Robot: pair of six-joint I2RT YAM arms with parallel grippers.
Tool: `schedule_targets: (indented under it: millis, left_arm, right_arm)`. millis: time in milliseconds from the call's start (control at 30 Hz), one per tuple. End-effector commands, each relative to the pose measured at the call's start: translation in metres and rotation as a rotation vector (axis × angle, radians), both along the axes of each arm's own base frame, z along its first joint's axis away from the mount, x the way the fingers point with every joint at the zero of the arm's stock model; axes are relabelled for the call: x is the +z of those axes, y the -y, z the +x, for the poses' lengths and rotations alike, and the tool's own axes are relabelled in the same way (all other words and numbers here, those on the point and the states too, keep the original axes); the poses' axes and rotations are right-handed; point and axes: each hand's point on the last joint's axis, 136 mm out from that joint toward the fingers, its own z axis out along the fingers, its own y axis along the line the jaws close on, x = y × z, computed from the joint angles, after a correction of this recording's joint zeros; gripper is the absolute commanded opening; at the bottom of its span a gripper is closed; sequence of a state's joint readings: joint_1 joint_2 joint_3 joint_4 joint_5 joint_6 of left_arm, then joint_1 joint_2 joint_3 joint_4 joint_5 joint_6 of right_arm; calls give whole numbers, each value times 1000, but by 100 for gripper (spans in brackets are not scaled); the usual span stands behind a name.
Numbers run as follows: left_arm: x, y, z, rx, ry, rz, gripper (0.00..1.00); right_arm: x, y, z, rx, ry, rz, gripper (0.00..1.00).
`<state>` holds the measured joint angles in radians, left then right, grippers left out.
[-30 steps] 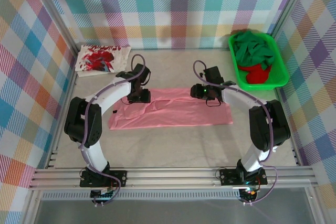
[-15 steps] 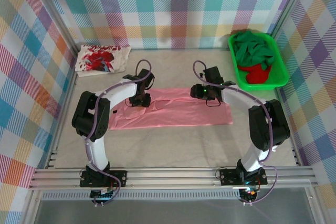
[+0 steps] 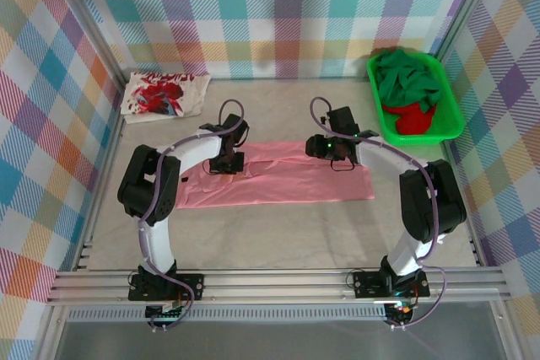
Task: Fold and stack the t-shirts
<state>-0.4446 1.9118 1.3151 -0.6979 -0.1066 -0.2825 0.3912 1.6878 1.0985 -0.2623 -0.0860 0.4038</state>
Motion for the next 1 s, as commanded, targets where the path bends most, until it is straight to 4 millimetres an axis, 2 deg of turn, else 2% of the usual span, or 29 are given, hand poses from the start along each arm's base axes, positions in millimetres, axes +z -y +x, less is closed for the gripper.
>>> schedule_targets:
  millis: [0, 100, 233, 400, 567, 700, 733, 800, 867, 967]
  left_arm:
    - [39, 0, -6, -16, 19, -23, 0]
    - [54, 6, -16, -62, -16, -81, 0]
    - [64, 8, -31, -94, -64, -151, 0]
    - [71, 22, -45, -133, -108, -256, 0]
    - [77, 21, -57, -202, -132, -265, 0]
    - [78, 19, -55, -233, -138, -253, 0]
    - [80, 19, -54, -243, -132, -252, 2]
    - [88, 13, -50, -246, -95, -220, 23]
    - [97, -5, -40, -182, -31, -164, 34]
    - [97, -26, -37, -28, 18, -205, 42]
  right_arm:
    - [8, 4, 5, -8, 28, -9, 45]
    - [7, 4, 5, -8, 25, -11, 45]
    - [5, 3, 4, -7, 16, -5, 45]
    - [6, 3, 5, -8, 11, -8, 45]
    - [7, 3, 6, -5, 11, -8, 45]
    - [5, -2, 7, 8, -5, 0, 45]
    - [5, -2, 7, 10, -10, 2, 45]
    - [3, -3, 6, 11, -20, 5, 45]
    - [3, -3, 6, 9, -21, 6, 46]
    - [4, -2, 7, 10, -16, -1, 46]
